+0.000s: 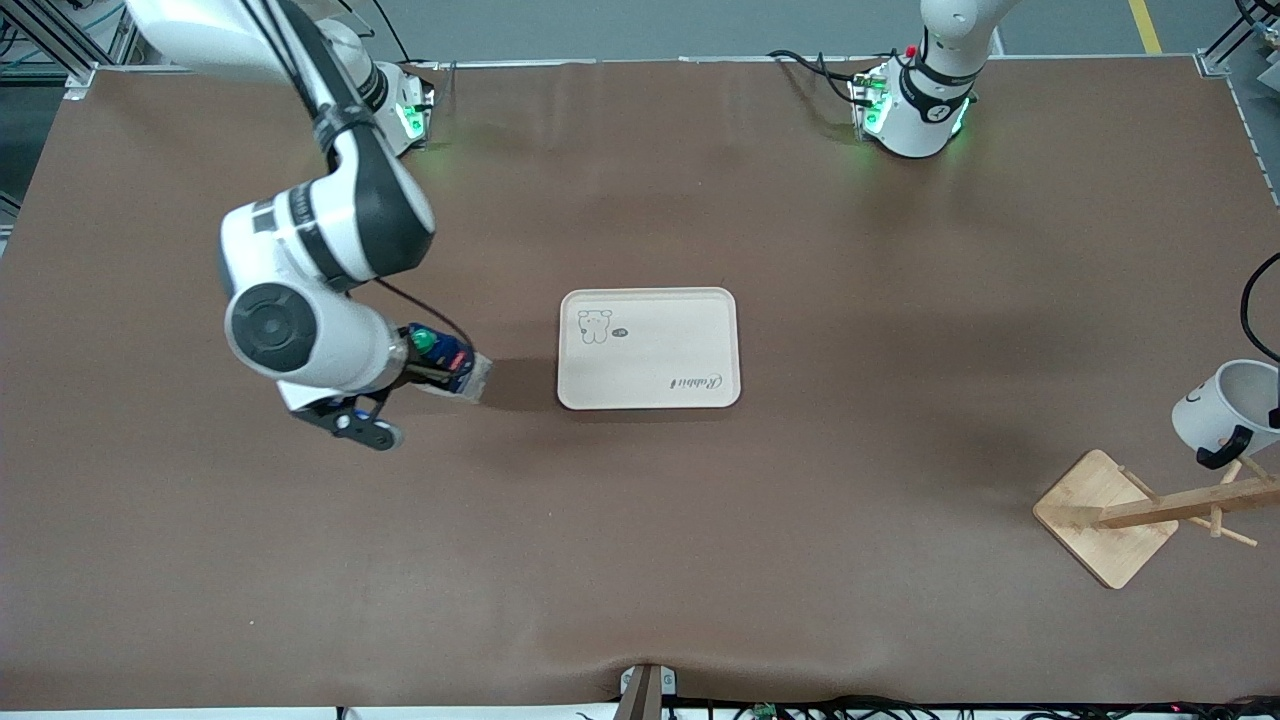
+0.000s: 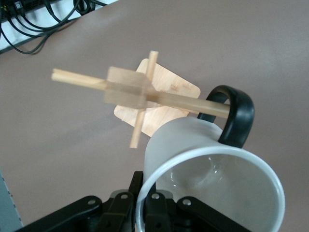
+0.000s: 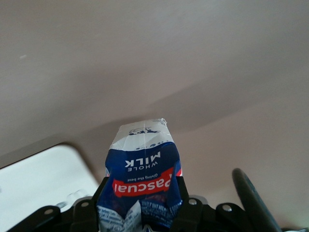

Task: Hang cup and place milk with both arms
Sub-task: 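Lift the milk carton with the right gripper while the left gripper nears the stand, then hang the mug handle on the stand peg with the left gripper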

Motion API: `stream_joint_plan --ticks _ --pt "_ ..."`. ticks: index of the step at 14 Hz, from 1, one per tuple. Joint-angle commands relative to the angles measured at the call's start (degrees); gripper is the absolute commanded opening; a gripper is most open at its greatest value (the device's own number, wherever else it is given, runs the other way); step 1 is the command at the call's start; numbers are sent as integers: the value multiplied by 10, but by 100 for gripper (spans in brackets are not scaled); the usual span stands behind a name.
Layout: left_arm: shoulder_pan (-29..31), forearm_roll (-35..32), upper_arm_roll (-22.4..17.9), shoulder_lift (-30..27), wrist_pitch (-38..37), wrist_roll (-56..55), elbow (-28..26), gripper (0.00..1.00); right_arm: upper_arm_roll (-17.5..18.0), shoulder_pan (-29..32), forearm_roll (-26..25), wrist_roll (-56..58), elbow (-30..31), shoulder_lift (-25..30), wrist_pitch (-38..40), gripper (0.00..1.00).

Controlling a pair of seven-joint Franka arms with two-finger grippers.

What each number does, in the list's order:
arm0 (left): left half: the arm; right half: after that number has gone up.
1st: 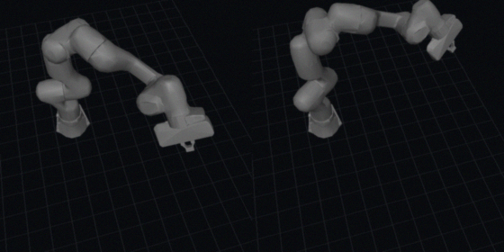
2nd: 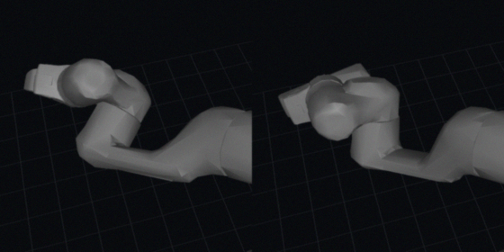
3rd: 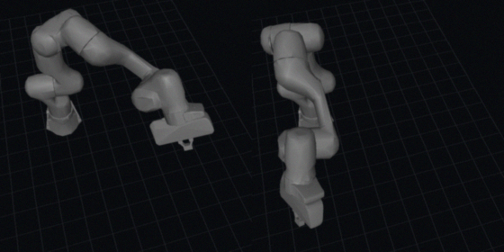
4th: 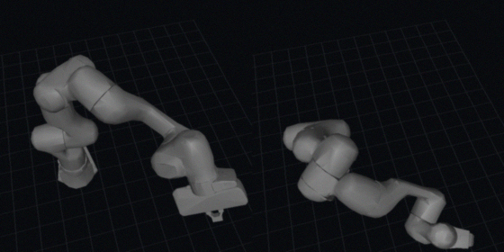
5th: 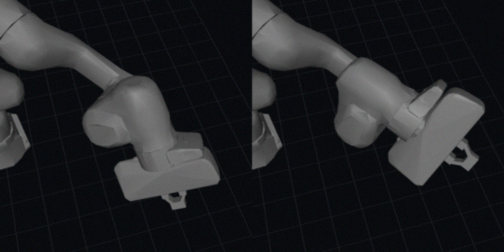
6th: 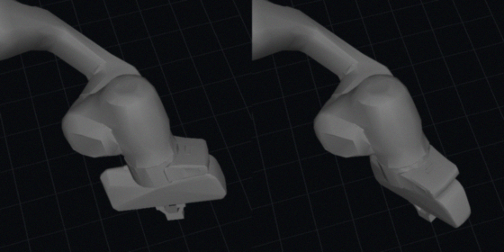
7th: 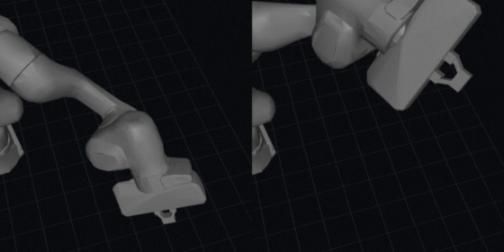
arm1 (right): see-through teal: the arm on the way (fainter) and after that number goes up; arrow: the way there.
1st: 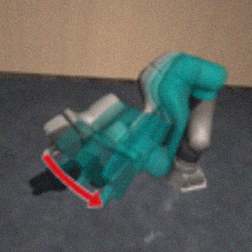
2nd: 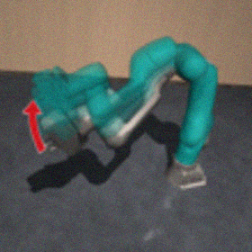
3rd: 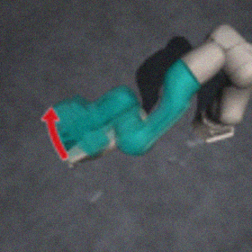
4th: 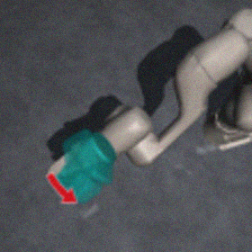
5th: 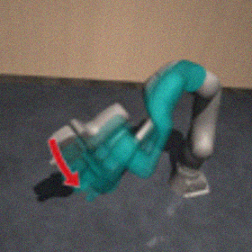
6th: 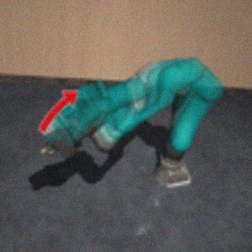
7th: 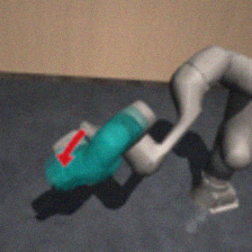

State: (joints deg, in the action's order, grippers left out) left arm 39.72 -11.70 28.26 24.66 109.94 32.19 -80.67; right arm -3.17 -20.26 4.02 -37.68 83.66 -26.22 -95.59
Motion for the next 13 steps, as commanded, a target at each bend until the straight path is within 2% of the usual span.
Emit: stream_joint_plan --ticks 1,2,3,5,8,13 --pt "-1 6 -6 13 11 16 16 0 -32 4 -24 51 28 14 0 0" --pt "-2 7 -6 13 11 12 16 18 -50 7 -40 89 40 13 -6 0" --pt "-3 9 -6 13 11 11 16 43 -72 8 -44 131 54 15 -20 0" --pt "-3 18 -4 11 8 -7 16 100 -120 12 -44 222 83 15 -53 0" --pt "-7 55 0 -2 -7 -67 12 100 -162 19 -42 312 130 20 -118 0" --pt "-7 56 49 -34 -99 -224 7 100 -164 51 -38 356 145 27 -129 0"
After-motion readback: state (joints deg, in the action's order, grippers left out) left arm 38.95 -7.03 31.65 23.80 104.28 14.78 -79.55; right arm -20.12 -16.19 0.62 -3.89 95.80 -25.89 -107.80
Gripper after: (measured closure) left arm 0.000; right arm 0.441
